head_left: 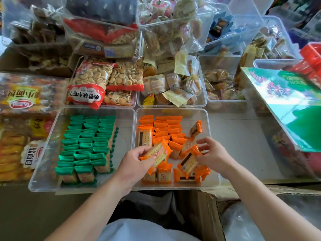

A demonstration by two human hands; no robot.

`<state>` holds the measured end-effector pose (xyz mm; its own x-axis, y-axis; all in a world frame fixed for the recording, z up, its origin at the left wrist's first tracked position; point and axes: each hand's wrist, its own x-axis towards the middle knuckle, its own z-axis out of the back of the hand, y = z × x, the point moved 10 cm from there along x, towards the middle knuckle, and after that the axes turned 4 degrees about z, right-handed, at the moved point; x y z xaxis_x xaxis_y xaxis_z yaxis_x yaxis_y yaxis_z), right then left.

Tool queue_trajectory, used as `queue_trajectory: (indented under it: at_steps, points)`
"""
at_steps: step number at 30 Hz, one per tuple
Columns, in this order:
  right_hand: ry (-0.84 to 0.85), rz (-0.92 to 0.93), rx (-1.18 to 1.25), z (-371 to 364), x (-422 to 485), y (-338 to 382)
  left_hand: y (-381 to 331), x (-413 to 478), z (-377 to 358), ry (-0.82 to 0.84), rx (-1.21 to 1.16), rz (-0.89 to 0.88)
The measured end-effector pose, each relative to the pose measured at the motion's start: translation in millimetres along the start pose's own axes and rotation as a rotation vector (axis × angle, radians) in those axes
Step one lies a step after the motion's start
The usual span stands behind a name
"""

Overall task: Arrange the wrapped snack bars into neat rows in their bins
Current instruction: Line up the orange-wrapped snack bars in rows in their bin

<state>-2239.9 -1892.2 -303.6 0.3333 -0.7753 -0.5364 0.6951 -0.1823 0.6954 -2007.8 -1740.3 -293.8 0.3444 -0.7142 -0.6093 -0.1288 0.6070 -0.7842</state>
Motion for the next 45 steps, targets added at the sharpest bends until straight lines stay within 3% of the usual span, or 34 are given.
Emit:
queue_trajectory:
  at_steps: [3,7,12,18,33,42,45]
  points:
    - [-0.051,0.11,0.021,11,-19,18,1,0,-18,0.05,-0.021,0.031]
    - [-0.067,0.174,0.257,17,-41,34,-15,-1,-42,0.091,-0.024,-0.024]
    - [-0.122,0.203,0.33,26,-59,30,-28,2,-55,0.035,0.131,-0.123]
    - [-0.226,0.175,0.369,41,-60,21,-31,-6,-83,0.223,0.091,-0.149]
    - [-0.049,0.217,0.53,15,-52,23,-35,-6,-90,0.221,0.072,-0.196]
    - [-0.107,0.266,0.395,18,-49,15,-63,8,-96,0.21,0.592,-0.447]
    - [-0.24,0.24,0.317,33,-48,7,-77,21,-92,0.152,0.714,-0.583]
